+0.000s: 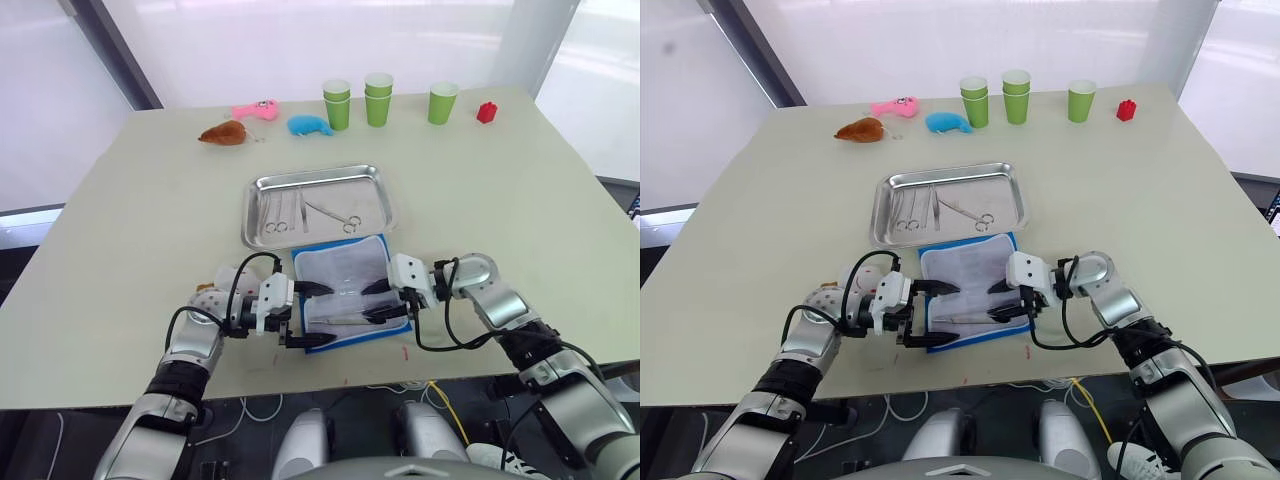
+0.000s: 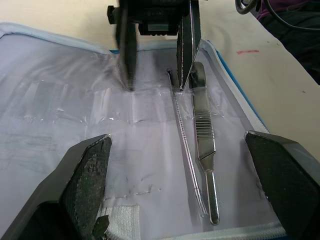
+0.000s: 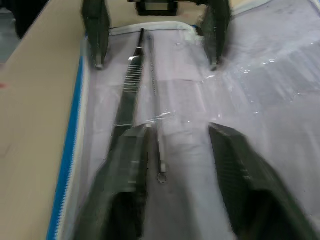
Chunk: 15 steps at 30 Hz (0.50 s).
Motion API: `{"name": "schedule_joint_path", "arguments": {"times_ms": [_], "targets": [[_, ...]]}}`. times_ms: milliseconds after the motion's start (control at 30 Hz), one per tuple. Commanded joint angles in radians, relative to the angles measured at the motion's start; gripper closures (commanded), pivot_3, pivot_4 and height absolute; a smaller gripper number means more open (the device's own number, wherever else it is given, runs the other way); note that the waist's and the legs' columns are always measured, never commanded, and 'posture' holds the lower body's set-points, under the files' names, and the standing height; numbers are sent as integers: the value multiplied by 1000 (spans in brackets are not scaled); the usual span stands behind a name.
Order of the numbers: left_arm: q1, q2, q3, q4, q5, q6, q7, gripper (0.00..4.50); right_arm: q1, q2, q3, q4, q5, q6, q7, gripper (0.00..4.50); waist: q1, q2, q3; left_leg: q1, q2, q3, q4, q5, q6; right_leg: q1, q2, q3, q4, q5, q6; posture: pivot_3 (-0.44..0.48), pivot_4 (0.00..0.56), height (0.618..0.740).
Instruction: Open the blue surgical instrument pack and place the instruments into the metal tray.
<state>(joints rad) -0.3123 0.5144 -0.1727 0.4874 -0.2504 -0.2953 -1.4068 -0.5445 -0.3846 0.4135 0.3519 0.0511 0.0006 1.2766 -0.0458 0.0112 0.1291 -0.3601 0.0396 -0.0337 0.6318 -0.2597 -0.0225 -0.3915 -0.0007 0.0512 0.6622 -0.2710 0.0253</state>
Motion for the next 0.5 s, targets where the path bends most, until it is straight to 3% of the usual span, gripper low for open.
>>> {"name": "schedule_joint_path", "arguments": {"times_ms": [33, 500], "targets": [[71, 27, -62, 129, 104, 37, 10, 0, 22, -25, 32, 46, -47, 1, 6, 4422, 0, 0, 0, 0, 0, 0, 0, 0, 0, 0, 0, 0, 0, 0, 0, 0, 150, 740], [74, 31, -62, 123, 103, 37, 8, 0, 30, -36, 26, -26, -31, 29, 18, 4422, 0, 0, -1, 0, 0, 0, 0, 0, 0, 0, 0, 0, 0, 0, 0, 0, 150, 740]]}}
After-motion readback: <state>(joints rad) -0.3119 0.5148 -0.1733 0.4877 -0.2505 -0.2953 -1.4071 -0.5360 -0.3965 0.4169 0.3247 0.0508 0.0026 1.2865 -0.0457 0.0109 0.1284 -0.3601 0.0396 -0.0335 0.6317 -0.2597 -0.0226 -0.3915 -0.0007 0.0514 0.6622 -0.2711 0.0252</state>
